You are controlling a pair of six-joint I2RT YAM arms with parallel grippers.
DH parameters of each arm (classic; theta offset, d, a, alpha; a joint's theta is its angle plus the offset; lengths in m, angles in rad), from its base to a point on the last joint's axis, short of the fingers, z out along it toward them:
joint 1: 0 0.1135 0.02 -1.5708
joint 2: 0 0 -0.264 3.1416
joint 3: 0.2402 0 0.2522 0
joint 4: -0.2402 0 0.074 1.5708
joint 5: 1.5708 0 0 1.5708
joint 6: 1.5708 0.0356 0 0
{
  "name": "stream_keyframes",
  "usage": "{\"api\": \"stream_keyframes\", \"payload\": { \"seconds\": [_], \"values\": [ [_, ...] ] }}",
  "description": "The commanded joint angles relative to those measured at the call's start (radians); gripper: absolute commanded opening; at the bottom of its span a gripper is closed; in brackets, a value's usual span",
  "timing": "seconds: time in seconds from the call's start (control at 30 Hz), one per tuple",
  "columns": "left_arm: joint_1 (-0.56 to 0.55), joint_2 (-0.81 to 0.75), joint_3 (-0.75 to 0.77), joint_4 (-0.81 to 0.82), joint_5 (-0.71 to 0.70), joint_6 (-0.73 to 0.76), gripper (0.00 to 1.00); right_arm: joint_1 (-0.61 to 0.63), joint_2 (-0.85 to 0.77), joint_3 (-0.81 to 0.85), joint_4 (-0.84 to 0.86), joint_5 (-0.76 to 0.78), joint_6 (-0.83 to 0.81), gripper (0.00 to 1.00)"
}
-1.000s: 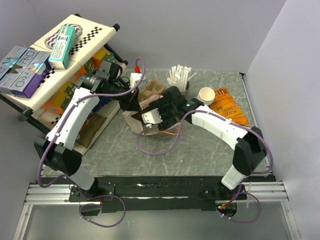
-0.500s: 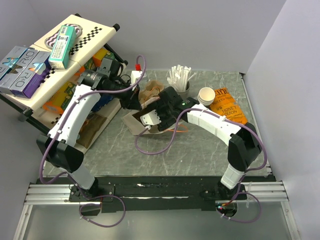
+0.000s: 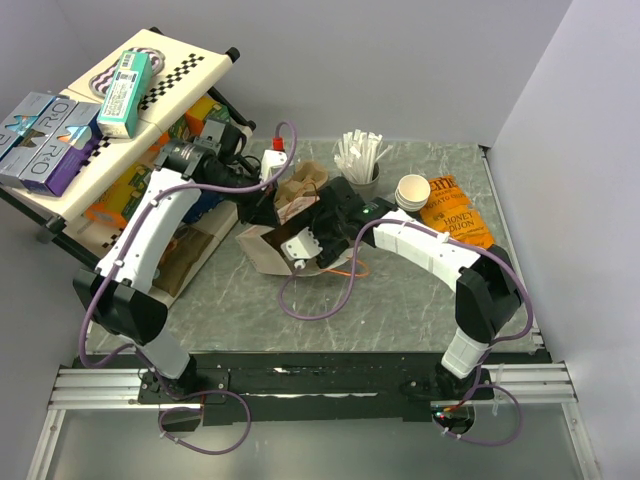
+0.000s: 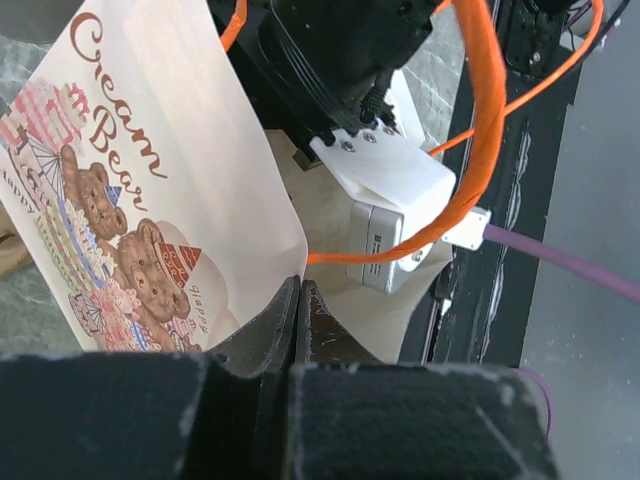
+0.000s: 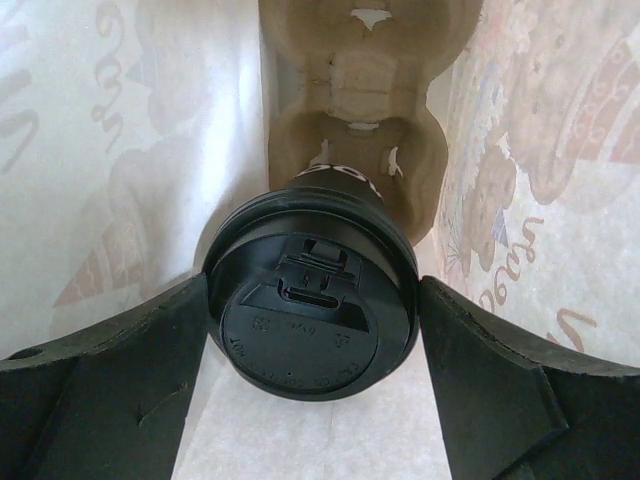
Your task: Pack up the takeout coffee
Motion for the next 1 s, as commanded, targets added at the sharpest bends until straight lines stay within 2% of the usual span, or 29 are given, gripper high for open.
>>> {"api": "stream_keyframes", "payload": {
  "seconds": [0.0, 0.37, 0.97],
  "values": [
    [0.007, 0.013, 0.048, -0.084, 0.059, 0.072, 0.01, 0.006, -0.029, 0.022, 0.038, -0.042, -0.027, 0.00],
    [0.017, 0.004, 0.030, -0.086, 0.062, 0.081, 0.01, 0.015, -0.080, 0.052, -0.008, -0.038, -0.019, 0.00],
    [0.017, 0.013, 0.039, -0.087, 0.114, 0.045, 0.01, 0.029, -0.022, -0.027, 0.146, -0.051, -0.062, 0.00]
  ]
}}
